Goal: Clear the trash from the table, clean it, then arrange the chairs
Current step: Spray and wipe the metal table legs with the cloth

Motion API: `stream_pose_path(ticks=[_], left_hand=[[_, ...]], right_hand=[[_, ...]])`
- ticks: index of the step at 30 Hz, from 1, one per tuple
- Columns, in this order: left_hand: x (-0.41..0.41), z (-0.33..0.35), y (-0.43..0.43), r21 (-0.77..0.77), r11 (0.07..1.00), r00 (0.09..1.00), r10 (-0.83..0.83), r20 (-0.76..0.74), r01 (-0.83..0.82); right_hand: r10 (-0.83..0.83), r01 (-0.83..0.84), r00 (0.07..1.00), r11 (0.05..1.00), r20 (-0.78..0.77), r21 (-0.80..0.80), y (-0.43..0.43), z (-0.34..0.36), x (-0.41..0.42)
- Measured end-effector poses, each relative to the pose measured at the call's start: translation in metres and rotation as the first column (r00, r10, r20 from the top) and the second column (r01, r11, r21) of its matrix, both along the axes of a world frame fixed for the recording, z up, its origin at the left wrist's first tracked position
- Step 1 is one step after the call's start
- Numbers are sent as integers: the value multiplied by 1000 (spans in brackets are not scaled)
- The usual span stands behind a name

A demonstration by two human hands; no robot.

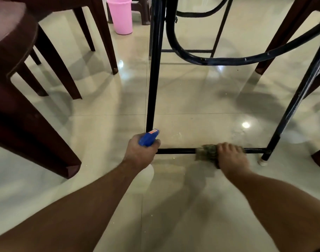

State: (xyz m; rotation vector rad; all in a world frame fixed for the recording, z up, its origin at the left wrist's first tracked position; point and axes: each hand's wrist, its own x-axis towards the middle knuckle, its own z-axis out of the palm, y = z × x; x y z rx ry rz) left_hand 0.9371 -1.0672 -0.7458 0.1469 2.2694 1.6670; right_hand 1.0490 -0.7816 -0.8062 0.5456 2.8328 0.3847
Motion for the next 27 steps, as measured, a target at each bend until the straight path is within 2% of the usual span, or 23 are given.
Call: stream_pose_path(ticks=[3,7,10,12,16,18,21,23,25,27], left_hand=[[7,5,3,-28,999,999,-34,-28,34],[19,14,7,-67,996,998,-65,-25,63],[23,20,7,-71,997,999,-41,-28,39],[23,22,3,-90,996,999,2,-39,-6],[21,25,-8,-129,990,996,41,-79,-51],[20,26,-13,-132,987,993,77,-87,-88],[18,29,-12,-106,986,989,121,-83,-130],[16,31,-8,-91,988,989,121,-80,-128],[15,31,-4,-77,992,993,93,-69,-98],[16,29,-2,-77,995,996,63,-56,-67]], right_hand=[[-192,192,981,981,2,6,64,18,39],[-219,216,976,961,3,-174,62,13,29],[10,-30,998,938,-58,-346,8,-1,1],[159,-208,976,886,-150,-415,-40,-3,-23],[293,-333,943,813,-159,-478,-137,-1,-70],[327,-371,928,803,-176,-466,-153,-5,-82],[410,-426,902,785,-138,-449,-102,-10,-73],[382,-370,922,816,-66,-444,-45,-6,-52],[280,-260,960,894,3,-366,15,-1,-20],[83,-66,995,971,62,-229,62,5,12]])
